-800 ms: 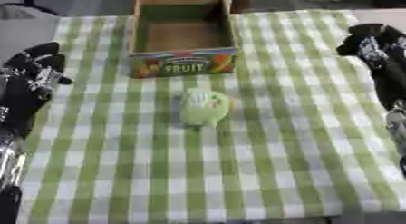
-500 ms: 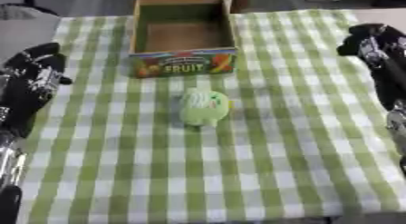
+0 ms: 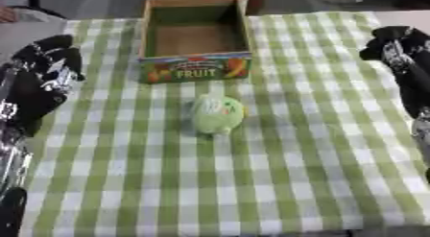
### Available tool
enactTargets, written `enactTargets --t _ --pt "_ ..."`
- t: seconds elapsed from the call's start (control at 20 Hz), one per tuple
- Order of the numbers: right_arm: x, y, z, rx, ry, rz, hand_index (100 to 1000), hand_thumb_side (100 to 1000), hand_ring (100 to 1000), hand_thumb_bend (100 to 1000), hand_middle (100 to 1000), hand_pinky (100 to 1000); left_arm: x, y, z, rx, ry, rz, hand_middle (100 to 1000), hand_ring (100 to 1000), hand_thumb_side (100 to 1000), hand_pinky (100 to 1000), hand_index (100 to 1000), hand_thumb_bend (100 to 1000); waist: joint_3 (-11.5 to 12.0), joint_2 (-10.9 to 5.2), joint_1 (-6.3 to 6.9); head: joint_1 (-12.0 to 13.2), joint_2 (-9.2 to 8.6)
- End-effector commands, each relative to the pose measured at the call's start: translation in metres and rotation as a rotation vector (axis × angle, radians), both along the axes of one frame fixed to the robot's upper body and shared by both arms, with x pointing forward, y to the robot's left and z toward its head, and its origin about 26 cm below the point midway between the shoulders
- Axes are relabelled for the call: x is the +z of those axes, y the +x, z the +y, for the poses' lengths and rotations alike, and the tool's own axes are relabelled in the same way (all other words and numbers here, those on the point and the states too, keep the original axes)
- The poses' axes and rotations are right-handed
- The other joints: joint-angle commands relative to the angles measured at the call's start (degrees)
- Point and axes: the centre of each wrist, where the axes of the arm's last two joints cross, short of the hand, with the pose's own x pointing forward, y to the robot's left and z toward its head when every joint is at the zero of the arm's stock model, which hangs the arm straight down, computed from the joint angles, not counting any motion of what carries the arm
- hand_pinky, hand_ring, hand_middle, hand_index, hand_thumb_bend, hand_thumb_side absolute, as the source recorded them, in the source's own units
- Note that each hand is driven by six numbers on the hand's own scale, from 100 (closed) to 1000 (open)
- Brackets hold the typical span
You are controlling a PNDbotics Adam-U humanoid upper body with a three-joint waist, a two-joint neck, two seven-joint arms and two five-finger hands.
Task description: Pick up objects on the table and place them in the box.
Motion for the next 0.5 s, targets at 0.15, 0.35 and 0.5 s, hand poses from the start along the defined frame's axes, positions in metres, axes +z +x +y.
enactTargets --t 0.15,0.35,0.5 --pt "0.010 -0.001 -0.001 0.002 -0.008 -0.029 671 488 593 100 534 660 0.033 0.008 -0.004 -0.098 0.302 -0.091 802 829 100 606 762 391 -0.27 -1.15 0.13 0.36 0.12" --pt "0.009 -0.001 0.000 0.006 -0.008 -0.028 671 487 593 100 534 660 0.047 0.021 -0.018 -0.171 0.519 -0.139 802 824 100 619 775 523 -0.57 -1.28 0.11 0.44 -0.02" --pt "0.011 -0.001 0.001 0.012 -0.008 -0.032 670 484 593 100 534 660 0.053 0.032 -0.032 -0.210 0.646 -0.174 798 818 100 624 778 584 -0.89 -1.33 0.03 0.55 -0.15"
